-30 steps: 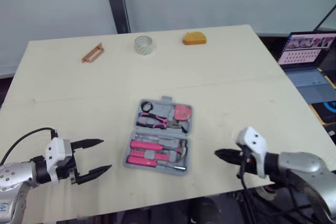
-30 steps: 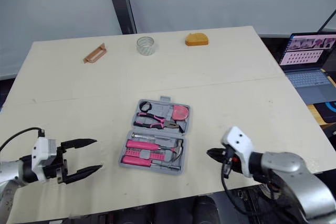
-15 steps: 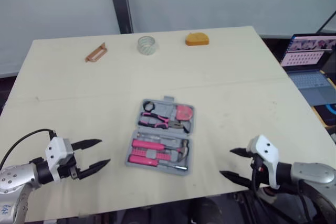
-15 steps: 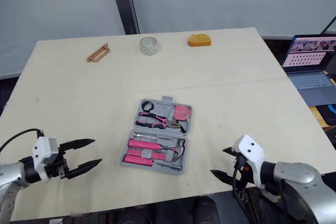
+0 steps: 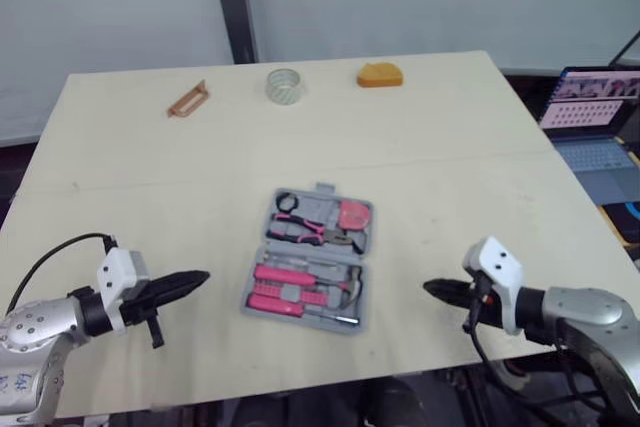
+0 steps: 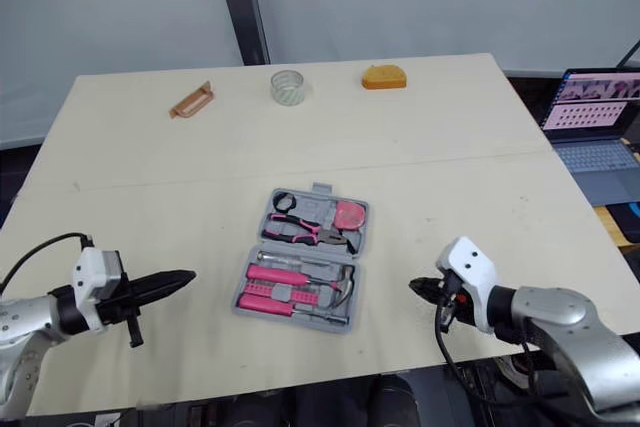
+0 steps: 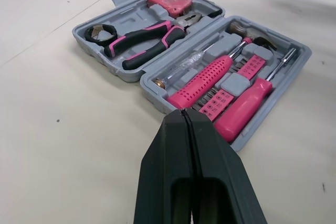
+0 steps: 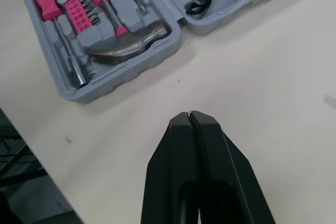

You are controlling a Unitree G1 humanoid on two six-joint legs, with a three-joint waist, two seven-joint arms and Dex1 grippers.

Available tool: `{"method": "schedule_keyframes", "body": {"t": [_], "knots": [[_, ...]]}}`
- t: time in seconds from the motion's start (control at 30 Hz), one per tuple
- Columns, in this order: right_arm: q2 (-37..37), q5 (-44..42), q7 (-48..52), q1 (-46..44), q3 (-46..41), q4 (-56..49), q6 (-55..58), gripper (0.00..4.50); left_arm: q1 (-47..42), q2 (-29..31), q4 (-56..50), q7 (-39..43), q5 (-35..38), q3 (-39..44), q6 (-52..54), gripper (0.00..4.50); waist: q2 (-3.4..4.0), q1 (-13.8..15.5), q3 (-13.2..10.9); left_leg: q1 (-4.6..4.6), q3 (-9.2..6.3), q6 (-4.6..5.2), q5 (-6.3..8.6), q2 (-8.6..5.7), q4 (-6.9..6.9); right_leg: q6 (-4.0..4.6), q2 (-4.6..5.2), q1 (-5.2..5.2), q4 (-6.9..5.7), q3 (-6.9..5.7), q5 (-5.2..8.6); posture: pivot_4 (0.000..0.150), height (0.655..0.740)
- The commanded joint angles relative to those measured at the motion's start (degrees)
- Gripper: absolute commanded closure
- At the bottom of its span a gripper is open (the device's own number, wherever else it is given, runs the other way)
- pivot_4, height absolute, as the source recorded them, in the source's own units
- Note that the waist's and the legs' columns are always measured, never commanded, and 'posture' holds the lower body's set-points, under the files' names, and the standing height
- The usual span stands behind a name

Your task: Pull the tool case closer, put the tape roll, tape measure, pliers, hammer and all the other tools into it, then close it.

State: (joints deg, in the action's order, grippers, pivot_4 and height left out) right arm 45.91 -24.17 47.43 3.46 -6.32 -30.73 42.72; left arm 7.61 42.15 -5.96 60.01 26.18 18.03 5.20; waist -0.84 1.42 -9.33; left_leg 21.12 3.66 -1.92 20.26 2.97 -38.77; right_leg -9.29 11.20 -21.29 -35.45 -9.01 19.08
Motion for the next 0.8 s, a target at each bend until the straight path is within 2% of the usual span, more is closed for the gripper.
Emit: {"method": "schedule_keyframes", "body": {"t": [0.03,0.2,0.33,0.57,0.8], "knots": [[-0.73,1.99,-2.57,-2.73,1.91,2.34,-0.51,4.49,-4.41,-0.11,3.19,-1.74,-2.21,-2.13,0.55,4.5,0.0,0.1,0.0,0.02,0.0,0.0,0.0,0.0,-0.03,0.0,0.0,0.0,0.0,0.0,0.0,0.15,0.74],[-2.54,5.92,-5.94,-9.13,6.52,9.59,0.38,4.49,-16.36,-0.7,11.28,-1.44,-6.82,-10.09,2.72,4.5,0.0,-0.05,0.01,0.06,-0.01,0.01,0.01,-0.01,-0.1,0.01,0.0,0.0,-0.03,-0.03,0.0,0.15,0.74],[-4.43,7.84,-7.44,-12.91,8.97,14.42,0.27,4.49,-24.31,-2.29,20.65,-0.6,-11.96,-15.43,-0.98,4.5,0.0,-0.28,0.01,0.05,0.0,0.01,0.01,-0.01,-0.08,0.01,0.0,-0.03,-0.09,-0.06,0.0,0.15,0.74],[-8.03,9.8,-8.28,-17.75,12.9,18.62,1.29,4.49,-31.35,-6.0,33.54,-1.06,-18.44,-21.31,-7.22,4.5,0.0,-1.56,0.01,0.09,0.01,0.01,0.01,-0.01,-0.03,0.01,0.0,-0.11,-0.11,-0.12,0.0,0.15,0.74],[-11.46,10.35,-8.8,-18.66,15.61,17.56,2.67,4.49,-34.65,-9.62,40.15,-2.87,-21.37,-22.94,-11.64,4.5,0.0,-1.47,0.01,0.1,0.01,0.01,0.01,-0.01,-0.06,0.0,0.0,-0.12,-0.16,-0.13,0.0,0.15,0.74]]}}
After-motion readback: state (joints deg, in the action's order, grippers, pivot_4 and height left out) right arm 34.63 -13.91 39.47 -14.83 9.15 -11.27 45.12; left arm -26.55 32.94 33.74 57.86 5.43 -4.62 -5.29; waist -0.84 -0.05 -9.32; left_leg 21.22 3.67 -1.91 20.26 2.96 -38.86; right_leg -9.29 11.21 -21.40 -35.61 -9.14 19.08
